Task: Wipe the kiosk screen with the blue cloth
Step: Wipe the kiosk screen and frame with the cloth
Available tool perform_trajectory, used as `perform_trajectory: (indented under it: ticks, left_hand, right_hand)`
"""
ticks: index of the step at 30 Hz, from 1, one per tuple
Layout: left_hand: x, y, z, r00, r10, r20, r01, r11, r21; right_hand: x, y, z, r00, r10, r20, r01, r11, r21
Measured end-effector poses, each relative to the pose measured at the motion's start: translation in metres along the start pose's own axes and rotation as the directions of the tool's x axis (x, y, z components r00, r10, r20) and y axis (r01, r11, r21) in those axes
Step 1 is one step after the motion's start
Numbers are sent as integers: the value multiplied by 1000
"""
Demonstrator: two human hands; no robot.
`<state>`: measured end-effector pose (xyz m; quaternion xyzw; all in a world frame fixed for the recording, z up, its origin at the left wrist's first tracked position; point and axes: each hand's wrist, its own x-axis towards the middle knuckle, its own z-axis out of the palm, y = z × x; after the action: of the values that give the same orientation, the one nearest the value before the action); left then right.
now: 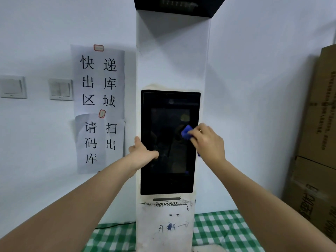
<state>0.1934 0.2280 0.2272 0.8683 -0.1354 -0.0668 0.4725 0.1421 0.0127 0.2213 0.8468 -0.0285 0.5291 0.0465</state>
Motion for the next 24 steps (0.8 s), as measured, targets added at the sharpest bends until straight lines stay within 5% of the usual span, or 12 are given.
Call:
perform_trajectory:
  ticks: [2, 4, 14, 24]
  left_hand:
    - [-1, 1, 0, 1000, 3, 5, -3, 1000, -4]
    - [-1, 1, 0, 1000, 5, 8, -5, 1000, -8]
    - [-3, 1, 2, 1000, 0, -8, 0, 1000, 21]
    - [-5, 0, 3, 1000, 11, -9, -11, 1000, 25]
  right_hand:
    - [17, -1, -8, 974, 225, -41, -220, 970, 102]
    - [20, -2, -8, 953, 298, -62, -287, 948, 139]
    - [-13, 3, -1, 987, 161, 27, -163, 985, 60]
    - [-17, -3, 7, 941, 338, -14, -332, 929, 162]
